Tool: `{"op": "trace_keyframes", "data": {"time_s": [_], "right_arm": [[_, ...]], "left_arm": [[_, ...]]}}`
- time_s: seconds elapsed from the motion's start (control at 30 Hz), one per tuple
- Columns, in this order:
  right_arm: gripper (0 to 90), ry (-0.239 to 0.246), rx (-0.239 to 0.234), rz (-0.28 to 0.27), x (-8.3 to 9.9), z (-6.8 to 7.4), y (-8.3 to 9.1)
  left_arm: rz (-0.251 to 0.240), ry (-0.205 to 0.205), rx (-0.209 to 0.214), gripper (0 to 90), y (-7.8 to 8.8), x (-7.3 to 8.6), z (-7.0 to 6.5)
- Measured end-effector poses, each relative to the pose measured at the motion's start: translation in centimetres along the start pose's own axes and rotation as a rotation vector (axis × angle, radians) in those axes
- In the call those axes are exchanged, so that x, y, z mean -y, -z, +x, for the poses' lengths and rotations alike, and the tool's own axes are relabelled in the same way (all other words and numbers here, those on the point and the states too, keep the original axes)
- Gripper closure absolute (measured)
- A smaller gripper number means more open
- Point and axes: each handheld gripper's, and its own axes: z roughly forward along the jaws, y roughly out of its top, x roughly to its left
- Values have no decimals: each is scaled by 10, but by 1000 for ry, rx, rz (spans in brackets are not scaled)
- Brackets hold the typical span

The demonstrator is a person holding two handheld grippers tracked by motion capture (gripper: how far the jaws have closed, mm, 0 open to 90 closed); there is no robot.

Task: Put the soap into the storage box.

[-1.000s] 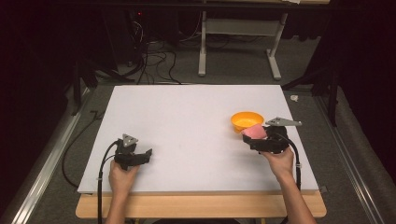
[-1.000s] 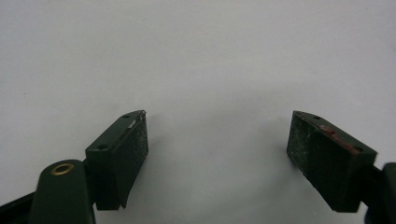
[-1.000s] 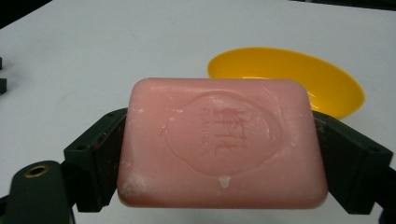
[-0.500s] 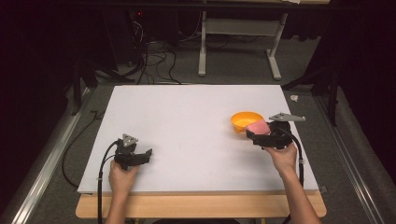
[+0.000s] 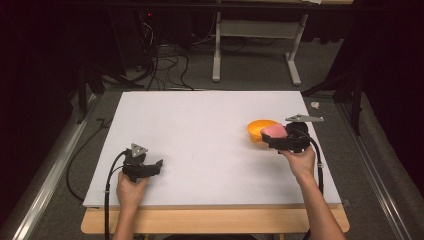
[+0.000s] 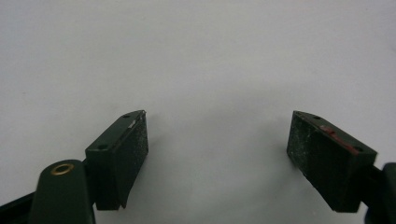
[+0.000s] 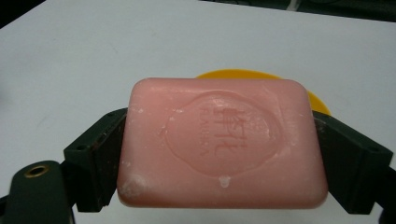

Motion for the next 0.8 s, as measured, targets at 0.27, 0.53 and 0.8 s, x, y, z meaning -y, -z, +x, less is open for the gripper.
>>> {"op": "trace_keyframes", "data": {"time_s": [0.27, 0.53, 0.8], "right_arm": [[139, -19, 14, 18, -9, -4, -7], [139, -34, 39, 46, -16, -6, -16], [139, -47, 59, 70, -27, -8, -23]], "left_arm": [[0, 0, 0, 210, 0, 0, 0], [0, -1, -1, 209, 0, 0, 0], [-2, -4, -7, 208, 0, 0, -1]]}}
